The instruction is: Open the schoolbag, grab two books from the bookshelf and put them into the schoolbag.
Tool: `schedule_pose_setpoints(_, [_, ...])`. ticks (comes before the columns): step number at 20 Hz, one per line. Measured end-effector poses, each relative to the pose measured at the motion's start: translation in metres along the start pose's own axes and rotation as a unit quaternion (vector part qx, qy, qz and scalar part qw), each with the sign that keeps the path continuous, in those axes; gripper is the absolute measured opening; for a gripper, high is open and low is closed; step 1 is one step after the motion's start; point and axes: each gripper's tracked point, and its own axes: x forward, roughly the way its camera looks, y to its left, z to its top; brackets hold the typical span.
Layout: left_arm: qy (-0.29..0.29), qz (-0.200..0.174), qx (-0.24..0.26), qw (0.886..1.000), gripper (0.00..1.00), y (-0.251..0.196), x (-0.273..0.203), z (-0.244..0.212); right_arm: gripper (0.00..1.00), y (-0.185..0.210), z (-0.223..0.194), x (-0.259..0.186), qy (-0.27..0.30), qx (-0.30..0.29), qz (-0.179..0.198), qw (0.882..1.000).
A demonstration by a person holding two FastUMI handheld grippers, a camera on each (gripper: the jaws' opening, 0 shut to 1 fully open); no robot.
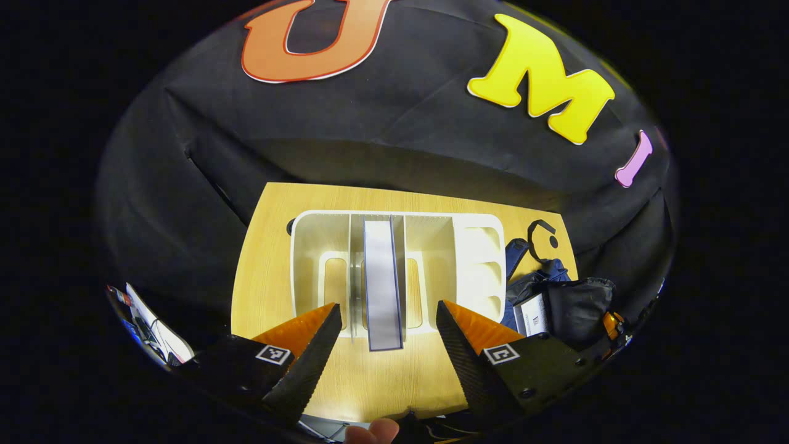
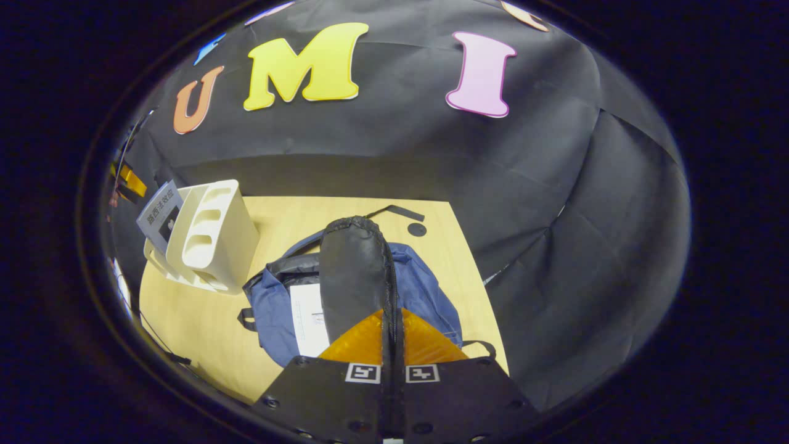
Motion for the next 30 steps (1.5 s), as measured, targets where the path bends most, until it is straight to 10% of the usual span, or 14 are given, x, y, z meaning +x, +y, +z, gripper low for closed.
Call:
schedule_pose_setpoints(16, [0.178,0.023,-0.003,0.984,0.93,0.010,0.070,-0.034,0.00,-0.004,-0.008,0.007,0.012,0.007,0.000,1.000])
schedule_pose_setpoints(25, [0.216,0.076,-0.023,0.973,0.43,0.021,0.080,-0.045,0.00,-0.008,-0.016,0.007,0.006,0.011,0.012,1.000])
schedule_pose_setpoints(30, [0.206,0.078,-0.029,0.975,0.43,0.018,0.052,-0.046,0.00,-0.010,-0.017,0.009,0.004,0.010,0.020,1.000])
